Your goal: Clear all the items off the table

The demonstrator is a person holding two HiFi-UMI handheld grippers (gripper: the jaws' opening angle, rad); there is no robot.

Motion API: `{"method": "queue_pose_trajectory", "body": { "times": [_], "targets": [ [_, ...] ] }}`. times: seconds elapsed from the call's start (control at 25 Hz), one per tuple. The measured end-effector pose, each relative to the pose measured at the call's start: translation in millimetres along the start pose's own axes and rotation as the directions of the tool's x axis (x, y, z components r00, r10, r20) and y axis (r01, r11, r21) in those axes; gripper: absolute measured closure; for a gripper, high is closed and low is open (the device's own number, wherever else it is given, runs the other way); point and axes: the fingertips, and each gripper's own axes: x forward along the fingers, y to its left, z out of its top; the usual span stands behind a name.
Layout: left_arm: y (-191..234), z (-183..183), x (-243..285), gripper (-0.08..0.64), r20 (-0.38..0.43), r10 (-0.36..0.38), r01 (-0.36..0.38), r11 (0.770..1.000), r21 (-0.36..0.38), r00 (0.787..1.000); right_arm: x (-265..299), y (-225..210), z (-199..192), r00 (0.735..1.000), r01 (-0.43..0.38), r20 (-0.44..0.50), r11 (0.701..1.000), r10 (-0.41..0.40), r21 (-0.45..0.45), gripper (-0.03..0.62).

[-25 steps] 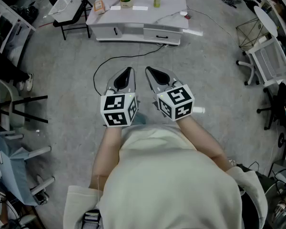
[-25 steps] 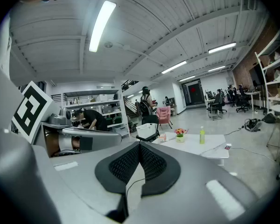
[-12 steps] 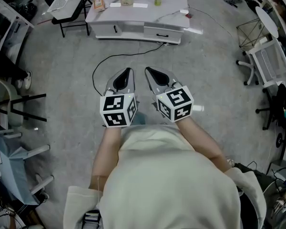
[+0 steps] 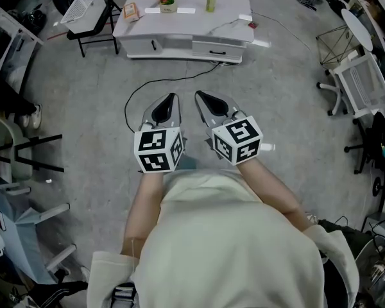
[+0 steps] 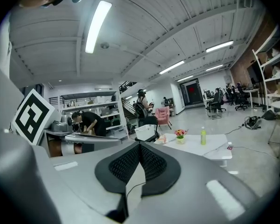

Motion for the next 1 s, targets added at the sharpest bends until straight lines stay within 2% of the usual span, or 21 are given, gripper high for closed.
{"method": "queue_pose_trajectory", "body": {
  "times": [0.48, 1.0],
  "targets": [
    [19, 14, 44, 0.55, -0.012, -0.112, 0.112, 0.994, 0.013, 0.994, 37, -21, -3, 0.995, 0.098, -0.031, 0.995, -0.098, 0.011, 0.594],
    [60, 30, 75, 0.551, -0.063, -0.217, 0.22, 0.974, 0.052, 0.974, 85, -27, 11, 0.977, 0.211, -0.003, 0.975, -0.211, 0.073, 0.594]
  ]
}}
